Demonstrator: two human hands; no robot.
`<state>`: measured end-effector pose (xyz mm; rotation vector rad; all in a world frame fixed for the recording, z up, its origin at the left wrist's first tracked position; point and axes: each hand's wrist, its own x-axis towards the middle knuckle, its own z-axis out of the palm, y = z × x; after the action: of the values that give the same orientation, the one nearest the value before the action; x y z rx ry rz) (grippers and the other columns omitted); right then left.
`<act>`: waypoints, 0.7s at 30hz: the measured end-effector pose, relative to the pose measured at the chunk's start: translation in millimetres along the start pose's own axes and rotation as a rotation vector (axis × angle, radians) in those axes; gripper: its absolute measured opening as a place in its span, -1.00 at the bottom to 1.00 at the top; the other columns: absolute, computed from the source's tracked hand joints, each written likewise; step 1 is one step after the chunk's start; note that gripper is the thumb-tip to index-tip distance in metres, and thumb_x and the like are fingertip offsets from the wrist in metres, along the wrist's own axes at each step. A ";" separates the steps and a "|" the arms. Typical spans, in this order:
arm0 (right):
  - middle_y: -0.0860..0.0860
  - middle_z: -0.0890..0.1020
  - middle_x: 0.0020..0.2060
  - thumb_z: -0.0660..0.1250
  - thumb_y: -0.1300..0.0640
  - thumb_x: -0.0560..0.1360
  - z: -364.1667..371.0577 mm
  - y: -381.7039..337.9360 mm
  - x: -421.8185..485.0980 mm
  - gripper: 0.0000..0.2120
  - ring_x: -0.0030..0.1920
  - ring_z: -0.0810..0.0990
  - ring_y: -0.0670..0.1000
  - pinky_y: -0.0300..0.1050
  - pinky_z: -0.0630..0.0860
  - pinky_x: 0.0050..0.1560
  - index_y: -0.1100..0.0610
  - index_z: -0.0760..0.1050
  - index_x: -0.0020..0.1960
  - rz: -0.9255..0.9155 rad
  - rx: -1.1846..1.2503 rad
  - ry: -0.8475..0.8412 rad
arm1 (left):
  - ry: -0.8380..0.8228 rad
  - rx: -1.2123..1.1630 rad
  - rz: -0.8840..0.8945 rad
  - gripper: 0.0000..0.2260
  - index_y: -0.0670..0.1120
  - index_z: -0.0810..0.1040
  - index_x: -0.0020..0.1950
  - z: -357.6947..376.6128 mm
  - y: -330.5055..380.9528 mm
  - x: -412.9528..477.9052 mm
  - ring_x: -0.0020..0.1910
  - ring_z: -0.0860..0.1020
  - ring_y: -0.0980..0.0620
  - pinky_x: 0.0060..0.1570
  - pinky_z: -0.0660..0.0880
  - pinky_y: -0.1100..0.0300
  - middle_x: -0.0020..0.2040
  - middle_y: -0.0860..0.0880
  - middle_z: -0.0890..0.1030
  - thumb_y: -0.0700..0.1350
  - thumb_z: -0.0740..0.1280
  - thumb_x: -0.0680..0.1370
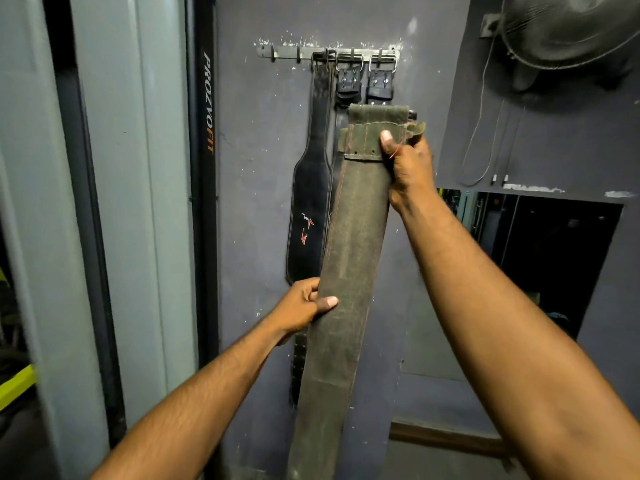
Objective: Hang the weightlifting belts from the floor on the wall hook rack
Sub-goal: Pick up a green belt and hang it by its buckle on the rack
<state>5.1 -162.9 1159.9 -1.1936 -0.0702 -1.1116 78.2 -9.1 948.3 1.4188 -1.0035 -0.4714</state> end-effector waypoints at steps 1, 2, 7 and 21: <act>0.21 0.65 0.19 0.36 0.39 0.50 -1.6 -0.2 1.1 -0.67 0.22 0.63 0.21 0.28 0.56 0.24 0.15 0.50 0.22 0.000 0.001 -0.002 | 0.010 -0.013 -0.002 -0.76 -0.06 0.54 0.25 1.4 -4.1 -2.9 0.10 0.67 0.03 0.07 0.61 0.16 0.15 -0.08 0.68 -0.23 0.34 0.59; 0.20 0.65 0.19 0.36 0.38 0.49 -3.2 0.2 1.4 -0.67 0.22 0.63 0.21 0.29 0.56 0.24 0.15 0.50 0.22 0.001 0.000 -0.004 | 0.016 -0.012 -0.003 -0.75 -0.07 0.54 0.26 2.2 -7.4 -4.7 0.13 0.66 0.01 0.11 0.61 0.13 0.17 -0.09 0.68 -0.23 0.34 0.59; 0.22 0.64 0.21 0.37 0.37 0.49 -11.0 8.9 -2.6 -0.64 0.22 0.63 0.22 0.31 0.56 0.23 0.18 0.48 0.27 0.021 -0.003 0.003 | -0.007 0.047 -0.035 -0.75 -0.03 0.53 0.25 6.6 -30.5 -14.2 0.18 0.64 0.00 0.21 0.57 0.06 0.18 -0.05 0.67 -0.23 0.33 0.59; 0.08 0.67 0.06 0.35 0.34 0.55 -39.3 60.5 -42.8 -0.75 0.08 0.67 0.01 -0.07 0.63 0.06 0.12 0.52 0.17 0.188 -0.203 -0.309 | 0.248 -0.342 0.180 -0.73 -0.18 0.56 0.21 -4.5 87.9 40.9 0.00 0.69 -0.02 -0.07 0.63 0.13 0.06 -0.13 0.70 -0.03 0.31 0.62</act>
<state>7.5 -168.8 1076.3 -1.5157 -0.0813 -0.7766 78.7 -25.5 1043.9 1.0412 -0.7970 -0.3071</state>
